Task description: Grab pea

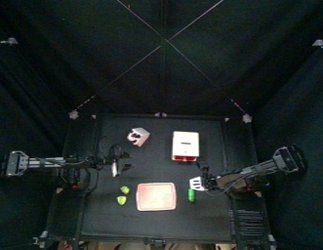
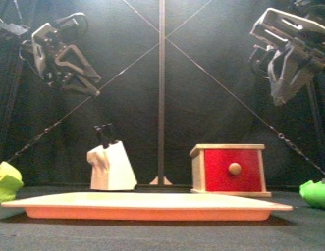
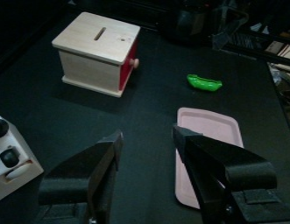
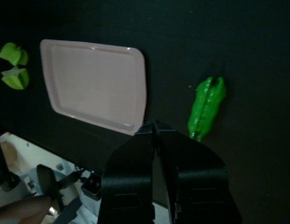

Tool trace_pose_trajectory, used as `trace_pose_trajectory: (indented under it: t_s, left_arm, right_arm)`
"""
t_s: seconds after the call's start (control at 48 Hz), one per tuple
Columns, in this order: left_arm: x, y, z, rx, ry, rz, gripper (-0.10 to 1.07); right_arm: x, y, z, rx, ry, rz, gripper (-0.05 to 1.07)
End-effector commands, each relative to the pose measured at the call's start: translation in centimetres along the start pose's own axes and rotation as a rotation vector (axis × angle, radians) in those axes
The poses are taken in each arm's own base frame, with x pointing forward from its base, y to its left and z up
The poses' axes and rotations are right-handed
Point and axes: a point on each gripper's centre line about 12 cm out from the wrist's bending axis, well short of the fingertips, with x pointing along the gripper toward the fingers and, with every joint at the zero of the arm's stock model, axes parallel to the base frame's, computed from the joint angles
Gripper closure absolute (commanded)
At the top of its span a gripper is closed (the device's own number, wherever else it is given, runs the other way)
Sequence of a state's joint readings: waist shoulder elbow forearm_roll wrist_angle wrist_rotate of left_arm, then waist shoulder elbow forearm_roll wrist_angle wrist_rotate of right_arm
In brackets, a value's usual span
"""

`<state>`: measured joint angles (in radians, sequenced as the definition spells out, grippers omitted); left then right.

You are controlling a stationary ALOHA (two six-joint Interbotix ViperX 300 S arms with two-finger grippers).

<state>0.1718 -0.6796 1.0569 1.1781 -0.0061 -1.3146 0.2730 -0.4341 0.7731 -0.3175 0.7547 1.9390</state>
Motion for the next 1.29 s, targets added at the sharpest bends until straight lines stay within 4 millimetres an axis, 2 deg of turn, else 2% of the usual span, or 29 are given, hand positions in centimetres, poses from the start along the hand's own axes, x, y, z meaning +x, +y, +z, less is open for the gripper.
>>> trace_pose_trajectory:
  t_s: [0.0,0.125,0.292,0.479,0.688,0.896,1.042,1.271]
  left_arm:
    - [0.0,0.1,0.5,-0.005,-0.014,0.004,0.12]
    - [0.0,0.4,0.1,-0.010,-0.005,0.014,0.12]
    - [0.0,0.6,-0.2,-0.034,0.003,0.022,0.12]
    - [0.0,0.7,-0.4,-0.039,0.007,0.026,0.12]
    - [0.0,1.0,-0.7,-0.042,0.013,0.034,0.12]
    - [0.0,1.0,-0.7,-0.041,0.013,0.035,0.12]
    - [0.0,1.1,-0.8,-0.039,0.016,0.038,0.12]
    - [0.0,1.3,-1.0,-0.044,0.021,0.045,0.12]
  right_arm:
    - [-0.2,-0.3,0.0,0.018,0.007,-0.005,0.90]
    - [0.6,-1.3,-0.5,0.041,0.038,-0.053,0.80]
    - [1.7,-2.4,-0.8,0.051,0.053,-0.093,0.60]
    - [3.1,-2.7,-1.1,0.022,0.059,-0.079,0.39]
    - [4.7,-2.7,-1.4,-0.015,0.050,-0.104,0.25]
    - [6.7,-3.1,-1.6,-0.025,0.040,-0.175,0.20]
    - [6.6,-2.0,-2.0,-0.029,0.034,-0.186,0.20]
    - [6.7,-1.4,-2.3,-0.046,0.001,-0.278,0.20]
